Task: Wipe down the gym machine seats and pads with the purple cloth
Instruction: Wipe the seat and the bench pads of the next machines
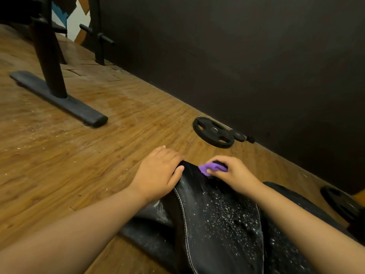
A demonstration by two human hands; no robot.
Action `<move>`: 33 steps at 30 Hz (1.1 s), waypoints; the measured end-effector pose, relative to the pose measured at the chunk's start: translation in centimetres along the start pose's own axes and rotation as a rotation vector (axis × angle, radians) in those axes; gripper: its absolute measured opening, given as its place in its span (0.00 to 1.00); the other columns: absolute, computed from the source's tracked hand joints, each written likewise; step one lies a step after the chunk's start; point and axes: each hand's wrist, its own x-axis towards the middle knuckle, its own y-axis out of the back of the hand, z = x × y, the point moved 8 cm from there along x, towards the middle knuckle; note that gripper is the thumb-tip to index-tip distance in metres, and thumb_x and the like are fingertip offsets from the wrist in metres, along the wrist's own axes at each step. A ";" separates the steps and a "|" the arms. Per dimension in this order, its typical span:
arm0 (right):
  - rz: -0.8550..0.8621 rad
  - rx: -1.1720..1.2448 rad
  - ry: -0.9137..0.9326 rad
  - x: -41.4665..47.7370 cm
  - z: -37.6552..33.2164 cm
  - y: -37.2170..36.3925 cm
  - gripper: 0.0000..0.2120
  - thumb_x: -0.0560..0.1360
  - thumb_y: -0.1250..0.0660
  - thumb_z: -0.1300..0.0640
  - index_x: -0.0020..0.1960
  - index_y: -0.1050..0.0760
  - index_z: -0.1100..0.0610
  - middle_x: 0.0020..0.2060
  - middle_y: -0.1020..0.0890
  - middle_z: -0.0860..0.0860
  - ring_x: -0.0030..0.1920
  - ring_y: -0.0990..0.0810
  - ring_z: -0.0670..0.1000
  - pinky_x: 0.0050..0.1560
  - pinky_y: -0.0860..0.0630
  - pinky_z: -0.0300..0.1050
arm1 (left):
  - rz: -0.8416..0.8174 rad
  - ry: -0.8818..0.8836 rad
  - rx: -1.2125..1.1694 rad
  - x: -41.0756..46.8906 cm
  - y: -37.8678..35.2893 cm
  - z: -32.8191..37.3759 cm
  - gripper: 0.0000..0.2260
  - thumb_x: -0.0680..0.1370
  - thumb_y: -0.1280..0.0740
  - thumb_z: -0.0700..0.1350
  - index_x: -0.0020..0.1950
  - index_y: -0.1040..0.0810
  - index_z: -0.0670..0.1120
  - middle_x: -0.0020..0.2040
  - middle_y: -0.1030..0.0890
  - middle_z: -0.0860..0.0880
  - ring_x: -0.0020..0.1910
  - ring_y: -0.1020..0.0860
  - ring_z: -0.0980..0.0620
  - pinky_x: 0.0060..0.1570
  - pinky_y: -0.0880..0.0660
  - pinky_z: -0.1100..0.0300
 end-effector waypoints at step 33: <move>-0.081 -0.035 -0.044 -0.9 5.8 2.4 0.08 0.73 0.28 0.56 0.52 0.18 0.50 0.46 0.17 0.42 0.49 0.20 0.40 0.51 0.25 0.33 | 0.116 -0.019 -0.046 0.1 0.1 -0.4 0.18 0.78 0.47 0.48 0.53 0.20 0.44 0.48 0.19 0.48 0.49 0.21 0.45 0.50 0.27 0.52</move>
